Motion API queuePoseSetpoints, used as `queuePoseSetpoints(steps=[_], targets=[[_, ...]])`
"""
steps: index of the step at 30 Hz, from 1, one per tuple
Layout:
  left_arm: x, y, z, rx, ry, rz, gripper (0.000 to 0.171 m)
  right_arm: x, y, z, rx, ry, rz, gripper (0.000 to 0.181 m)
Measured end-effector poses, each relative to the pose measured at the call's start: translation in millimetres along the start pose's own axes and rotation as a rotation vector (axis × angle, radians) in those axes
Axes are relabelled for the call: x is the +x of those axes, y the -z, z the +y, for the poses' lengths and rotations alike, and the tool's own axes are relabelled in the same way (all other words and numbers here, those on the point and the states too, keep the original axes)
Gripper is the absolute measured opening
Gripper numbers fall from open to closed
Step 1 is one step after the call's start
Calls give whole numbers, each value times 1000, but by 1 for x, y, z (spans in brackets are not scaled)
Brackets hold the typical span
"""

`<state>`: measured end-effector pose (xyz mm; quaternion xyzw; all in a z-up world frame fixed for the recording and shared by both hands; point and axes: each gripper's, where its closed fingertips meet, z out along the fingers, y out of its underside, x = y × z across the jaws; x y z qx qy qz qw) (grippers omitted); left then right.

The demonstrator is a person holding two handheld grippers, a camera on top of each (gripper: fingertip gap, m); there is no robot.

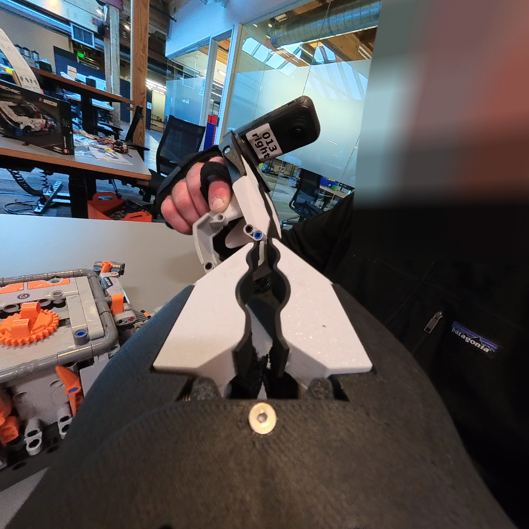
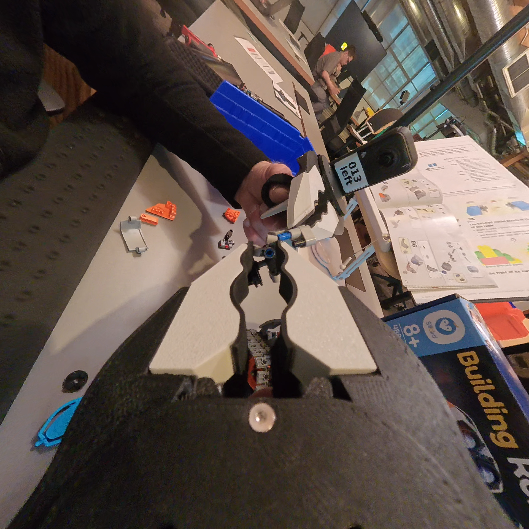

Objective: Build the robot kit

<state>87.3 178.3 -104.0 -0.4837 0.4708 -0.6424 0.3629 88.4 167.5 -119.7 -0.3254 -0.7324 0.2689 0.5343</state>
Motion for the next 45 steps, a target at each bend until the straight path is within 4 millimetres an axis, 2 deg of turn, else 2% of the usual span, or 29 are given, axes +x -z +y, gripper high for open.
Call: queuePoseSetpoints(steps=[7,9,11,12,15,18,22,31,35,38,45], targets=[[-4,-1,3,0,9,-22,2,1,1,4,0,-14,6,14],[-7,2,-1,14,-13,-50,2,3,1,3,6,-32,15,26],[-13,7,-9,28,-50,-115,2,15,2,4,-1,-65,78,42],[-16,9,-10,10,-90,-164,2,19,3,7,-15,-78,101,42],[-19,11,-20,20,-156,-248,2,33,6,9,-17,-110,176,31],[-29,12,-21,1,-211,-353,2,41,5,14,-53,-100,244,17],[-34,10,-27,37,-225,-408,2,57,6,25,-131,-62,369,15],[-44,11,-36,146,-183,-479,2,72,8,23,-218,121,579,8],[-43,12,-40,185,-133,-453,2,71,9,18,-193,114,579,6],[-42,10,-37,160,-138,-443,2,70,10,19,-155,41,537,6],[-41,7,-35,137,-138,-435,2,67,10,17,-105,7,493,5]])
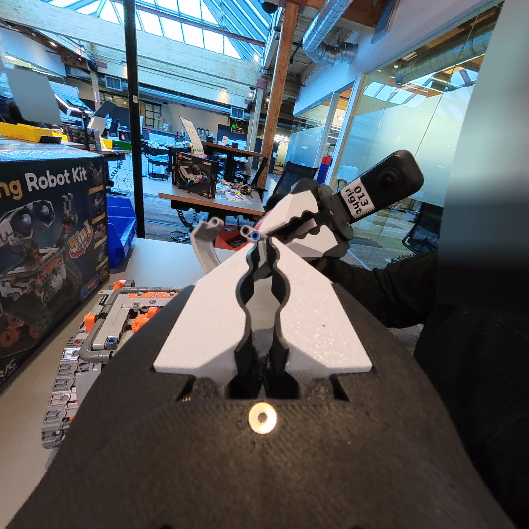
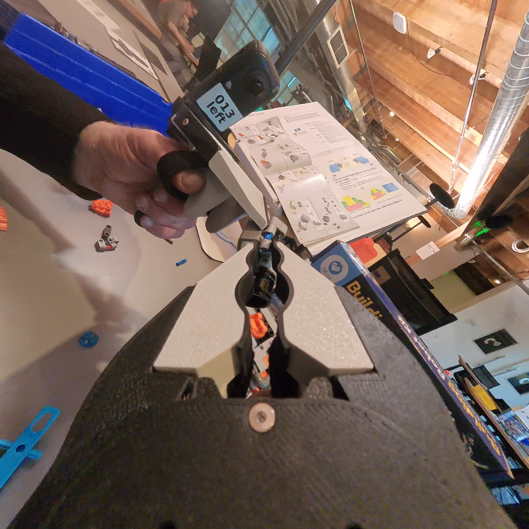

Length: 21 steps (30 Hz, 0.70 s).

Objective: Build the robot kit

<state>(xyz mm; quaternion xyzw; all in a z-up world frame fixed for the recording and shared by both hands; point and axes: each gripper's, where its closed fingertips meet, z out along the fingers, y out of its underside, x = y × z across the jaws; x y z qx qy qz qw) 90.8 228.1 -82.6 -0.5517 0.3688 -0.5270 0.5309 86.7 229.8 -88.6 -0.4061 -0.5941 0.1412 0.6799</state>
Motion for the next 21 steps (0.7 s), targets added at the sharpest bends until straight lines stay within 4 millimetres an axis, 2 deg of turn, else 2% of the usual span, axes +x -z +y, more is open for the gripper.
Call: queuePoseSetpoints(steps=[4,10,17,21], targets=[[-1,0,1,0,2,-7,2,0,-1,1,-15,-20,3,5],[-4,1,2,-1,-84,-79,2,1,-4,5,-46,-43,14,5],[-4,-1,-3,34,-49,-77,2,4,1,3,-2,-66,-15,11],[-5,-1,-1,34,-40,-80,2,5,2,0,11,-45,-9,5]])
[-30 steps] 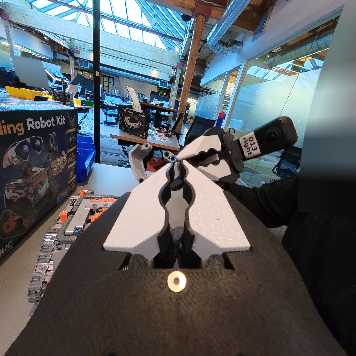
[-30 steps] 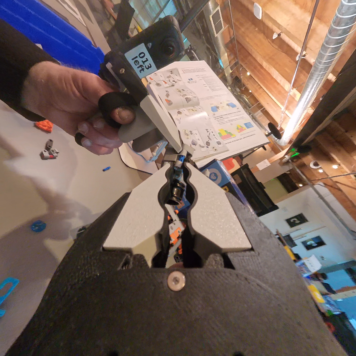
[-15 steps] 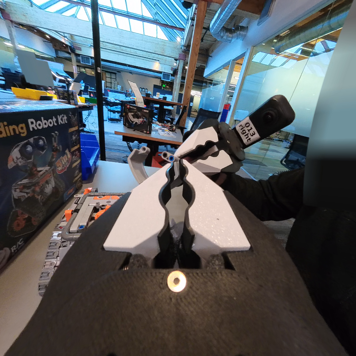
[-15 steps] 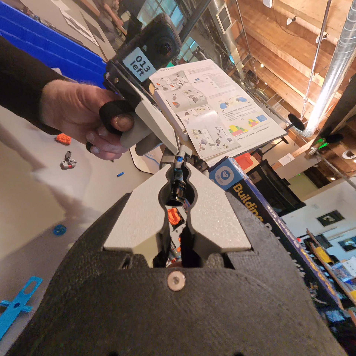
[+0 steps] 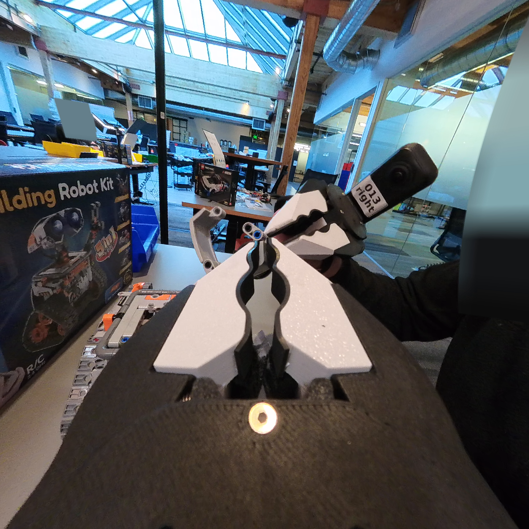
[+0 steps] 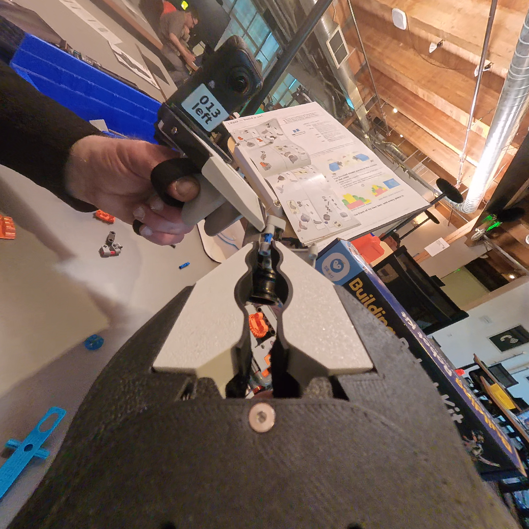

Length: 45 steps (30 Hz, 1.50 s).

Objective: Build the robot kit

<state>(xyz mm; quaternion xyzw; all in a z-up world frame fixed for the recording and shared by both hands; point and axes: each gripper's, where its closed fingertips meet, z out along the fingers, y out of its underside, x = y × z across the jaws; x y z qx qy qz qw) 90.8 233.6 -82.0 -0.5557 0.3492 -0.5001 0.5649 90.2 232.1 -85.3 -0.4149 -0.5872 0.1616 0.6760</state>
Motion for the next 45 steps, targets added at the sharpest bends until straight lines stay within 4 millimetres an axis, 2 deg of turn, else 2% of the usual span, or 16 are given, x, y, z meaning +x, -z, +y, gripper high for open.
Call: queuePoseSetpoints(steps=[21,25,26,30,36,37,45], targets=[[5,-1,-2,20,23,36,2,1,4,-7,25,34,16,4],[3,3,-9,63,84,68,1,8,12,-16,92,-17,16,23],[2,6,-12,84,108,82,1,11,14,-14,92,-33,17,32],[-2,14,-21,144,166,122,2,16,13,2,51,-117,-21,46],[2,10,-18,150,200,160,1,0,0,11,-5,-108,-59,41],[3,9,-17,151,206,165,1,0,-2,13,-14,-118,-56,32],[3,7,-17,158,198,163,2,3,-2,16,-11,-174,-56,31]])
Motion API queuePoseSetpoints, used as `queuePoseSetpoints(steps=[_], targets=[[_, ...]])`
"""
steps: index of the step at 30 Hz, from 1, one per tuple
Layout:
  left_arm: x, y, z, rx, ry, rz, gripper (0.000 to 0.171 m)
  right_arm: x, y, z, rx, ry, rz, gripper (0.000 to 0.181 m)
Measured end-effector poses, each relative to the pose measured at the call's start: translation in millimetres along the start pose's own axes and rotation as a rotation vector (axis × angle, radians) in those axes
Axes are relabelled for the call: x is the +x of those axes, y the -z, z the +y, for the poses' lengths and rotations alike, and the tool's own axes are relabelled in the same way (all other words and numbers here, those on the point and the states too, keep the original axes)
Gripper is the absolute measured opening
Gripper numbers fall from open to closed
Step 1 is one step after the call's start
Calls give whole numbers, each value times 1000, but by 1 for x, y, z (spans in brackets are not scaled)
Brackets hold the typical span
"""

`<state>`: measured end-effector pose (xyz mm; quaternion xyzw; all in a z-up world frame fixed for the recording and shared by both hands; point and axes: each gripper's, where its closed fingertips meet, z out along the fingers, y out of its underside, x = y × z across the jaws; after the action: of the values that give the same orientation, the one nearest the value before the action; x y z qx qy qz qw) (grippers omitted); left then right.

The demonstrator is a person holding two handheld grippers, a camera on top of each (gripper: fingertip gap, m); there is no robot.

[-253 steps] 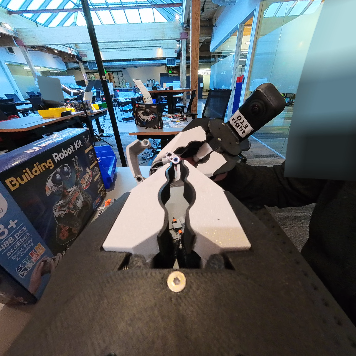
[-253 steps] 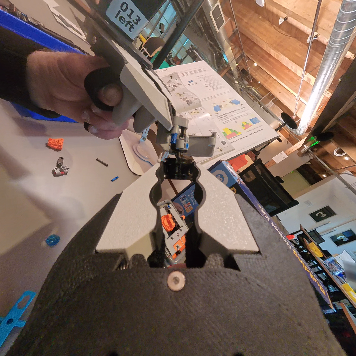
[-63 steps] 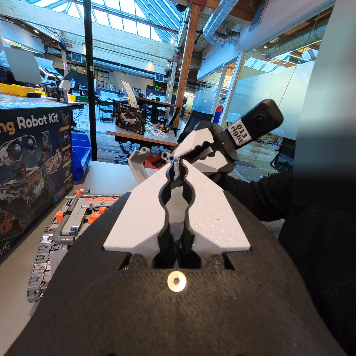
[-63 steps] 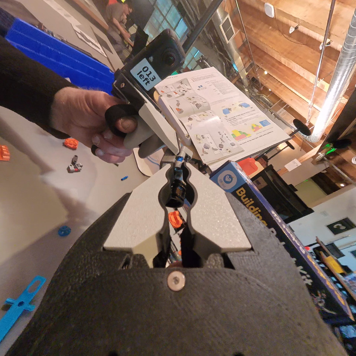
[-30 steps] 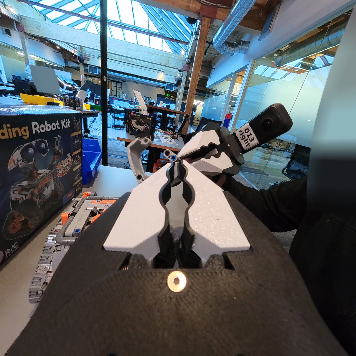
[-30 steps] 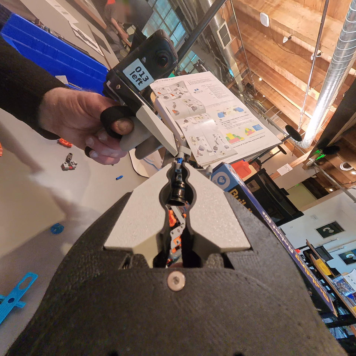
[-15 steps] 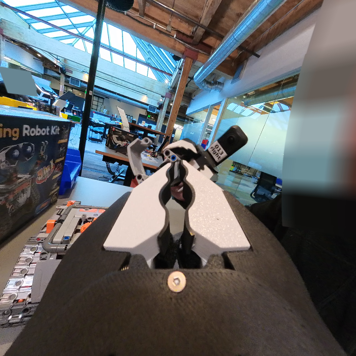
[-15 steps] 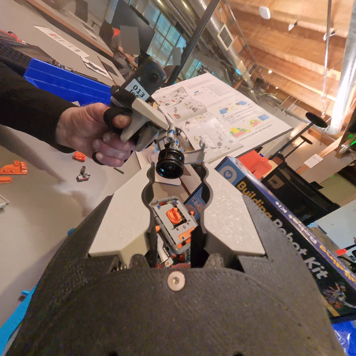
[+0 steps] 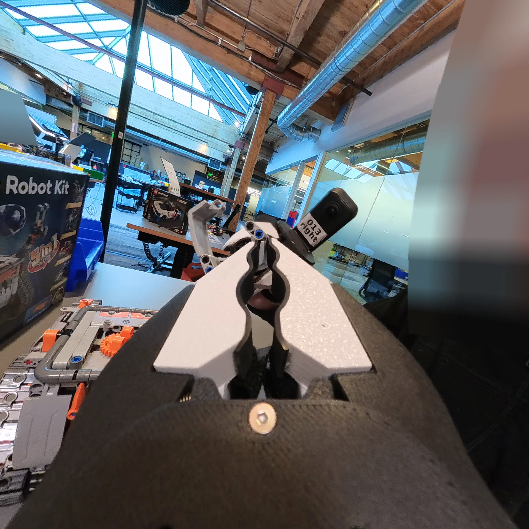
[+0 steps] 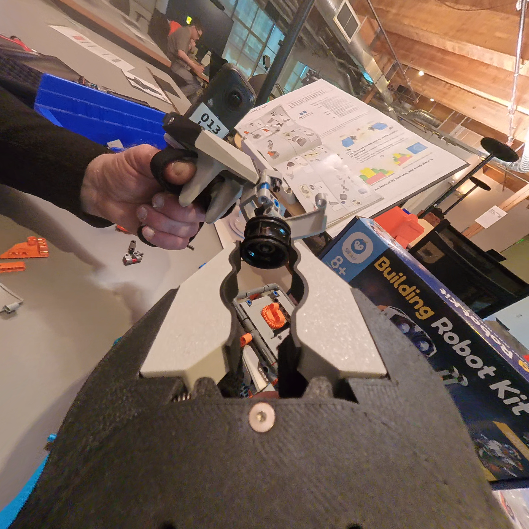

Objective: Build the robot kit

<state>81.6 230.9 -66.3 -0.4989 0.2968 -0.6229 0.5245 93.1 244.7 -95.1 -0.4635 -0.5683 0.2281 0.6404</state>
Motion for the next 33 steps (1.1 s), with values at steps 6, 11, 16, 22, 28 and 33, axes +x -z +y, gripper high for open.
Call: queuePoseSetpoints(steps=[6,11,16,22,28,33], targets=[[11,-4,5,-83,-172,-13,2,-1,3,-3,44,-20,-36,31],[27,-8,12,-193,-420,-35,2,-9,9,-11,125,-26,-111,31],[37,-10,17,-272,-608,-67,2,-16,15,-18,193,-41,-183,31],[44,-9,18,-290,-677,-55,2,-20,21,-23,227,-28,-218,31],[48,-9,18,-294,-702,-48,2,-17,25,-25,240,-40,-221,31],[47,-9,18,-290,-694,-50,2,-17,26,-25,230,-33,-215,31]])
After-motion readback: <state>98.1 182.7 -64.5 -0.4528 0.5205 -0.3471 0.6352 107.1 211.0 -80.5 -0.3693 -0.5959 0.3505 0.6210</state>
